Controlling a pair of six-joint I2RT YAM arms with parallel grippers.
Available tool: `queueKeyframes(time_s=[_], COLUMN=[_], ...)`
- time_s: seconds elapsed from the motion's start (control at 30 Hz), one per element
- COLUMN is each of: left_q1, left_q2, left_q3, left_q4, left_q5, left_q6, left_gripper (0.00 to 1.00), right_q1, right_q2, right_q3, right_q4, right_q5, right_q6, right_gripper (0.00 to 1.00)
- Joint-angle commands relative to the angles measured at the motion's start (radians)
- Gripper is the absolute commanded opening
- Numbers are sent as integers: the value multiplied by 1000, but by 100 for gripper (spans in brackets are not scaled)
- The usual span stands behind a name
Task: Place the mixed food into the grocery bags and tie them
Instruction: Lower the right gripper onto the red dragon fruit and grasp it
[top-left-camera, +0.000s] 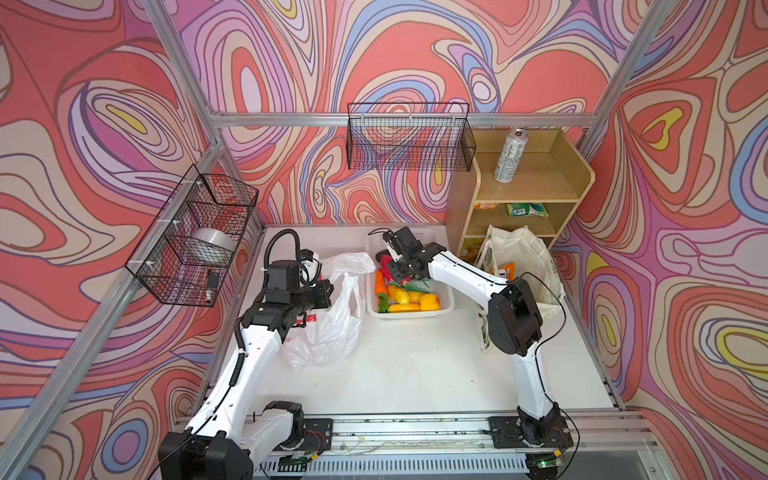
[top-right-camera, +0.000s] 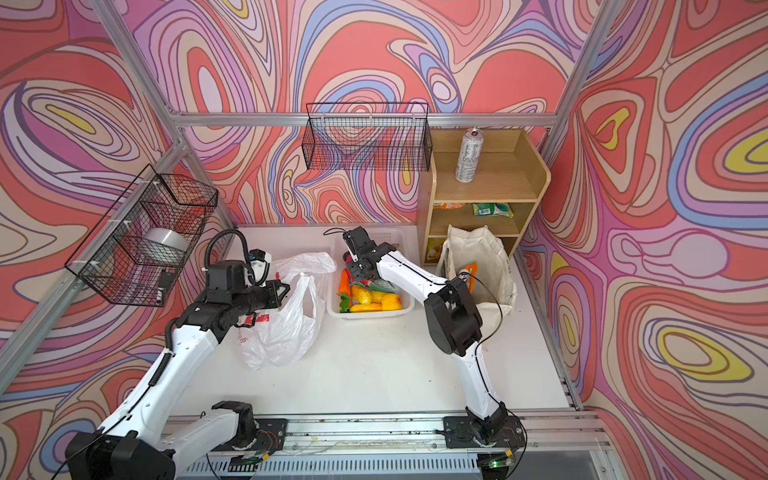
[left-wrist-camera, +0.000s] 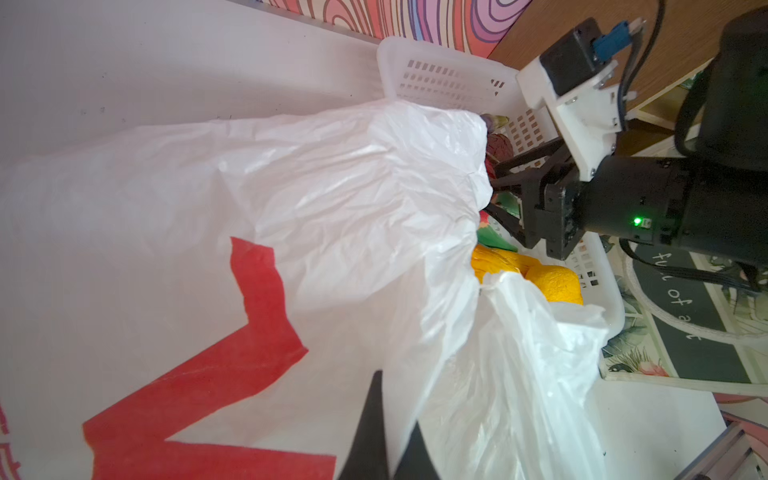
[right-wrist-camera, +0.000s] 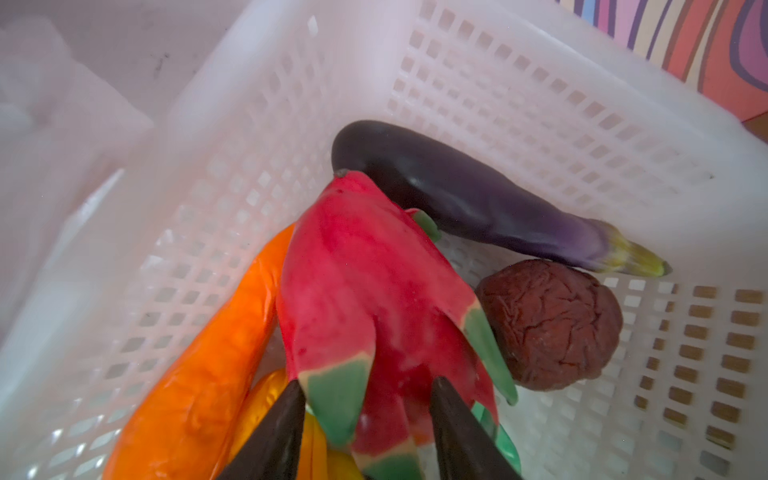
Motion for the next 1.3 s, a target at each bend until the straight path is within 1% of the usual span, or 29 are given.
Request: queueKeyframes(time_s=[0.0, 0.07, 0.1, 0.2, 0.23, 0.3, 0.37, 0.47, 0.57, 0.67, 0.7, 0.8, 1.0, 1.13, 1.27], left_q1=[7, 7, 7, 6, 7, 6, 6, 7, 6, 7, 7, 6, 7, 7, 7], left_q2=[-1, -3, -2, -4, -5, -4, -3, 0, 3, 4, 5, 7, 18, 33, 39], left_q3=[-5, -6, -6, -3, -2, -2, -2, -5, -5, -4, -3, -2, -1, 0, 4], left_q4=[17, 18, 18, 14, 14, 12, 12, 16, 17, 20, 20, 20, 27, 29, 28], left_q5=[14, 14, 14, 13, 14, 13, 12, 14, 14, 16, 16, 16, 16, 19, 20], left_q6=[4, 4, 4, 7, 8, 10, 13, 13, 13, 11, 11, 11, 9, 9, 13], left_gripper=[0, 0, 0, 0, 0, 0, 0, 0, 0, 0, 0, 0, 0, 0, 0], right_q1=[-12, -17, -19, -21, -21, -21, -22, -26, -28, -28, -28, -28, -28, -30, -29], right_q2=[-71, -88, -95, -117, -126, -143, -164, -183, -178, -157, -146, -110, -9, 117, 179], right_q3=[39, 28, 20, -20, -41, -91, -145, -210, -235, -233, -227, -191, -89, 3, 24], right_q4=[15, 23, 23, 16, 17, 20, 32, 44, 47, 46, 44, 39, 62, 53, 66], right_q5=[-61, -72, -73, -67, -63, -44, -16, -18, -42, -42, -40, -38, -79, -62, -60], right_q6=[50, 55, 55, 39, 29, 12, -3, -23, -48, -64, -70, -90, -135, -148, -151], right_gripper=[47, 48, 52, 84, 89, 94, 94, 89, 85, 85, 87, 98, 99, 98, 99])
